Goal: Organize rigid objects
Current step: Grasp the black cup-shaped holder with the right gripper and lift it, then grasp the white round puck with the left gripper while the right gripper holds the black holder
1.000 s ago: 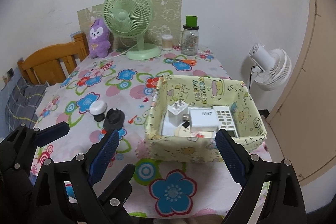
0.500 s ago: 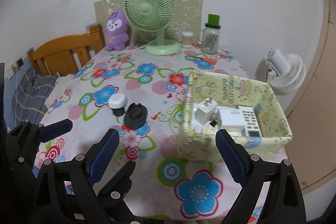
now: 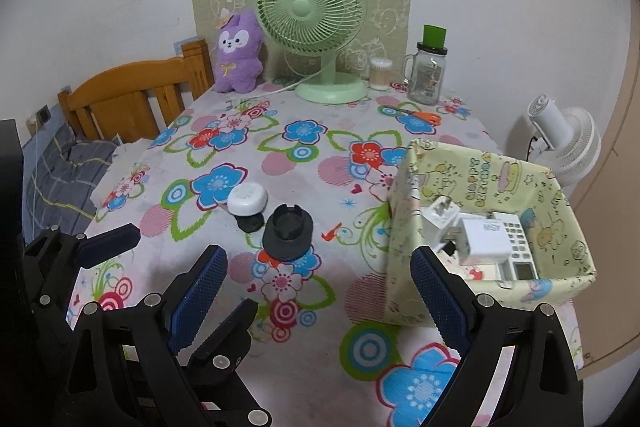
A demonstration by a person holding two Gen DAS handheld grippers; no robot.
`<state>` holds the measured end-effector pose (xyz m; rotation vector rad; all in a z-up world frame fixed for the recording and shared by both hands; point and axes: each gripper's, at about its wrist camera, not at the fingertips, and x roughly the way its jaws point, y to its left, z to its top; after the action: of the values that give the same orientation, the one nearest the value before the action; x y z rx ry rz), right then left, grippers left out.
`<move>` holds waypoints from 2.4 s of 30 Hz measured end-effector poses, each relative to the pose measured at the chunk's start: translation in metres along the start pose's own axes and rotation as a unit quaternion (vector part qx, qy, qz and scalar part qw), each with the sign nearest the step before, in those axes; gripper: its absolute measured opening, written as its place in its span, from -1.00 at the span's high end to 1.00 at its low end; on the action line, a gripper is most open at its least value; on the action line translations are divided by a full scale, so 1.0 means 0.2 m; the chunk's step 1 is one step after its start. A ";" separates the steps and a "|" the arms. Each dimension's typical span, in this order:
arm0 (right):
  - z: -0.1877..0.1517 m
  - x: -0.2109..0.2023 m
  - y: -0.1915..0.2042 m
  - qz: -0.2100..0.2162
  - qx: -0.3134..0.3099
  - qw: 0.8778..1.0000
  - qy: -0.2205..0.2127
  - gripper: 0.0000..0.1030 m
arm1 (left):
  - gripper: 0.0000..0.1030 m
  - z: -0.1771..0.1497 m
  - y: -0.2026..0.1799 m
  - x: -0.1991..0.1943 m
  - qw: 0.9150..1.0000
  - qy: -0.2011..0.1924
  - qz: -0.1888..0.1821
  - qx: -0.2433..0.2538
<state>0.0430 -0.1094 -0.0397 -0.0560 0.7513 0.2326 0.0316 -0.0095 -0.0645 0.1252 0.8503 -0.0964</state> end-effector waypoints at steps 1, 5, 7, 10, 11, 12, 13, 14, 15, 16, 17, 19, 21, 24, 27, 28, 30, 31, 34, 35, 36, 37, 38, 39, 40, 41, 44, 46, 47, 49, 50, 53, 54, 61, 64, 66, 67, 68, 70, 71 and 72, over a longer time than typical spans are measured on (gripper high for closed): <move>0.00 0.02 0.01 0.002 0.003 1.000 0.001 -0.84 | -0.95 0.00 0.01 0.01 1.000 0.001 0.001 0.000; 0.01 0.09 0.02 0.007 0.015 1.000 0.009 -0.84 | -0.95 0.01 0.04 0.06 1.000 0.004 0.007 0.004; 0.02 0.13 0.03 0.006 0.019 1.000 0.017 -0.84 | -0.95 0.01 0.06 0.08 1.000 0.005 0.008 0.006; 0.02 0.17 0.05 0.001 0.017 1.000 0.023 -0.83 | -0.95 0.01 0.09 0.13 1.000 0.010 0.007 0.004; 0.02 0.18 0.06 -0.001 0.017 1.000 0.024 -0.83 | -0.95 0.02 0.10 0.14 1.000 0.011 0.005 0.002; 0.03 0.20 0.07 -0.002 0.016 1.000 0.026 -0.83 | -0.95 0.02 0.11 0.16 1.000 0.014 0.002 0.001; 0.03 0.21 0.07 -0.004 0.017 0.999 0.028 -0.82 | -0.95 0.02 0.12 0.18 1.000 0.017 -0.001 0.001; 0.03 0.23 0.07 -0.005 0.018 0.999 0.029 -0.80 | -0.95 0.03 0.13 0.19 1.000 0.019 -0.003 0.002; 0.04 0.24 0.08 -0.005 0.019 0.999 0.031 -0.79 | -0.95 0.04 0.14 0.21 1.000 0.020 -0.002 0.003; 0.04 0.26 0.08 -0.004 0.022 0.999 0.033 -0.77 | -0.95 0.04 0.15 0.22 1.000 0.021 0.000 0.004; 0.05 0.28 0.08 -0.004 0.024 0.999 0.034 -0.76 | -0.95 0.05 0.16 0.24 1.000 0.021 -0.001 0.005; 0.06 0.33 0.09 0.001 0.030 0.999 0.040 -0.76 | -0.95 0.06 0.18 0.27 1.000 0.027 0.002 0.005; 0.07 0.36 0.09 0.005 0.032 0.998 0.048 -0.74 | -0.95 0.07 0.20 0.31 0.999 0.033 0.001 0.009; 0.07 0.42 0.10 0.010 0.029 0.998 0.056 -0.72 | -0.95 0.07 0.22 0.35 0.999 0.041 -0.002 0.008; 0.08 0.48 0.11 0.007 0.028 0.997 0.067 -0.71 | -0.95 0.07 0.22 0.40 0.999 0.047 0.001 0.010; 0.08 0.50 0.11 0.007 0.028 0.997 0.071 -0.71 | -0.95 0.07 0.23 0.42 0.999 0.049 0.001 0.009; 0.08 0.53 0.10 0.006 0.028 0.997 0.077 -0.66 | -0.95 0.07 0.23 0.45 0.999 0.053 -0.003 0.009; 0.08 0.55 0.10 0.005 0.028 0.996 0.079 -0.63 | -0.95 0.07 0.23 0.46 0.998 0.055 -0.007 0.010; 0.08 0.60 0.10 0.002 0.029 0.996 0.087 -0.55 | -0.95 0.08 0.23 0.50 0.998 0.059 -0.016 0.009; 0.08 0.61 0.10 0.003 0.029 0.996 0.089 -0.50 | -0.95 0.08 0.23 0.52 0.998 0.061 -0.018 0.010; 0.08 0.63 0.10 0.004 0.028 0.995 0.093 -0.46 | -0.95 0.08 0.23 0.53 0.998 0.063 -0.020 0.009; 0.08 0.64 0.10 0.005 0.028 0.995 0.097 -0.44 | -0.95 0.08 0.23 0.55 0.998 0.066 -0.021 0.008; 0.09 0.66 0.10 0.005 0.028 0.995 0.099 -0.43 | -0.95 0.08 0.24 0.56 0.997 0.068 -0.022 0.006; 0.09 0.67 0.10 0.005 0.029 0.994 0.102 -0.42 | -0.95 0.08 0.24 0.57 0.997 0.071 -0.022 0.005; 0.09 0.69 0.10 0.006 0.029 0.994 0.105 -0.38 | -0.95 0.08 0.25 0.58 0.997 0.074 -0.022 0.003; 0.09 0.70 0.10 0.007 0.030 0.994 0.107 -0.34 | -0.95 0.08 0.25 0.59 0.997 0.075 -0.022 0.002; 0.08 0.75 0.10 0.012 0.034 0.993 0.116 -0.21 | -0.95 0.08 0.24 0.59 0.997 0.075 -0.025 0.004; 0.08 0.77 0.10 0.015 0.035 0.992 0.120 -0.07 | -0.95 0.08 0.24 0.60 0.997 0.075 -0.026 0.007; 0.08 0.77 0.10 0.016 0.032 0.992 0.120 0.05 | -0.95 0.08 0.23 0.60 0.997 0.076 -0.026 0.008; 0.09 0.78 0.11 0.019 0.025 0.993 0.114 0.15 | -0.95 0.09 0.24 0.60 0.997 0.074 -0.025 0.008; 0.09 0.78 0.11 0.024 0.023 0.993 0.114 0.25 | -0.95 0.09 0.24 0.60 0.997 0.074 -0.026 0.007; 0.11 0.78 0.10 0.019 0.023 0.993 0.110 0.26 | -0.95 0.11 0.23 0.61 0.997 0.071 -0.021 0.009; 0.11 0.79 0.10 0.018 0.024 0.994 0.110 0.26 | -0.95 0.12 0.23 0.61 0.997 0.071 -0.018 0.011; 0.15 0.79 0.04 0.003 0.035 0.995 0.097 0.26 | -0.95 0.18 0.21 0.63 0.998 0.051 0.001 0.031; 0.17 0.80 0.01 -0.001 0.043 0.994 0.096 0.26 | -0.95 0.21 0.23 0.68 0.998 0.054 -0.002 0.024; 0.17 0.81 0.00 -0.003 0.045 0.994 0.096 0.26 | -0.94 0.23 0.25 0.72 0.998 0.060 -0.002 0.012; 0.18 0.81 -0.01 -0.004 0.046 0.994 0.096 0.26 | -0.92 0.23 0.24 0.73 0.998 0.061 -0.002 0.010; 0.18 0.82 -0.01 -0.005 0.047 0.994 0.096 0.26 | -0.91 0.23 0.24 0.73 0.998 0.060 -0.003 0.011; 0.18 0.83 -0.01 -0.009 0.045 0.994 0.097 0.26 | -0.89 0.24 0.22 0.75 0.998 0.058 0.000 0.017; 0.18 0.84 -0.02 -0.009 0.046 0.994 0.099 0.26 | -0.83 0.24 0.22 0.76 0.998 0.058 0.001 0.020; 0.18 0.85 -0.02 -0.009 0.047 0.994 0.100 0.26 | -0.78 0.24 0.21 0.76 0.998 0.058 0.001 0.022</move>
<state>0.1879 -0.0766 -0.1285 0.0034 0.9603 0.1763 0.1729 0.0197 -0.1444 0.1736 0.9637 -0.1057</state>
